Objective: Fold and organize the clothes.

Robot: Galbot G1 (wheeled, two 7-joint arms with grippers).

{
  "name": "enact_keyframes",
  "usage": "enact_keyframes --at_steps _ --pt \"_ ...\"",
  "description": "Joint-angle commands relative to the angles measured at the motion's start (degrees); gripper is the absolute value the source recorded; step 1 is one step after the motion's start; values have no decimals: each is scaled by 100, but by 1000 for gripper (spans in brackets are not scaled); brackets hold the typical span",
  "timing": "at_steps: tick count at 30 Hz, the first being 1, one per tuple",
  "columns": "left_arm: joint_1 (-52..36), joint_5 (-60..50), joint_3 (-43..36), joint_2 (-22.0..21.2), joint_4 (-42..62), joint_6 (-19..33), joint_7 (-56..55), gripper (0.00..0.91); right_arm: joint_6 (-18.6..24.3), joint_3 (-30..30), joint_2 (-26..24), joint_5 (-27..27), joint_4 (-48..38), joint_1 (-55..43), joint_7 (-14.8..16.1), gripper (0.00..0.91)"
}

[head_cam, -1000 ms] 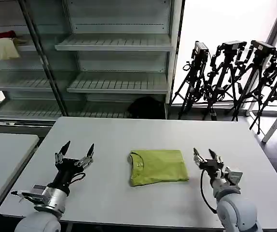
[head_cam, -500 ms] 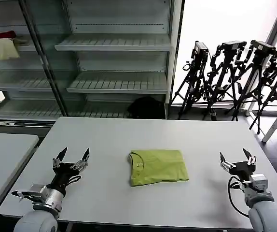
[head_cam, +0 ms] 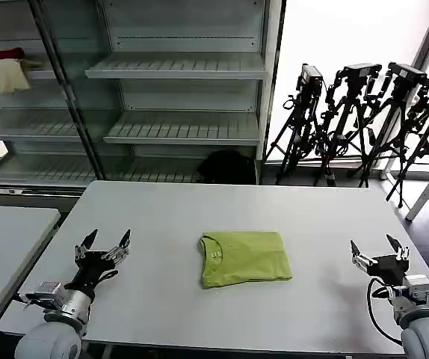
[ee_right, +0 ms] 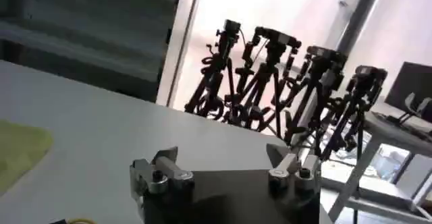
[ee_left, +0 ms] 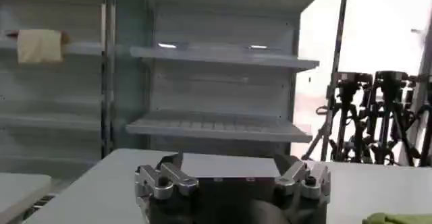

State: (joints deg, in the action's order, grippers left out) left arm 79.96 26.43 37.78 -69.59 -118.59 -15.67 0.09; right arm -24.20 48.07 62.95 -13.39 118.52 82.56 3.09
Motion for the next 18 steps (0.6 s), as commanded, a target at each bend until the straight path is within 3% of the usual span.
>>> enact_keyframes --at_steps 1,18 --pt "-66 245 25 25 158 -29 3 907 274 177 -117 -259 158 239 -24 907" --pt "15 256 175 23 352 58 -14 907 336 -3 -114 -378 94 64 -59 907"
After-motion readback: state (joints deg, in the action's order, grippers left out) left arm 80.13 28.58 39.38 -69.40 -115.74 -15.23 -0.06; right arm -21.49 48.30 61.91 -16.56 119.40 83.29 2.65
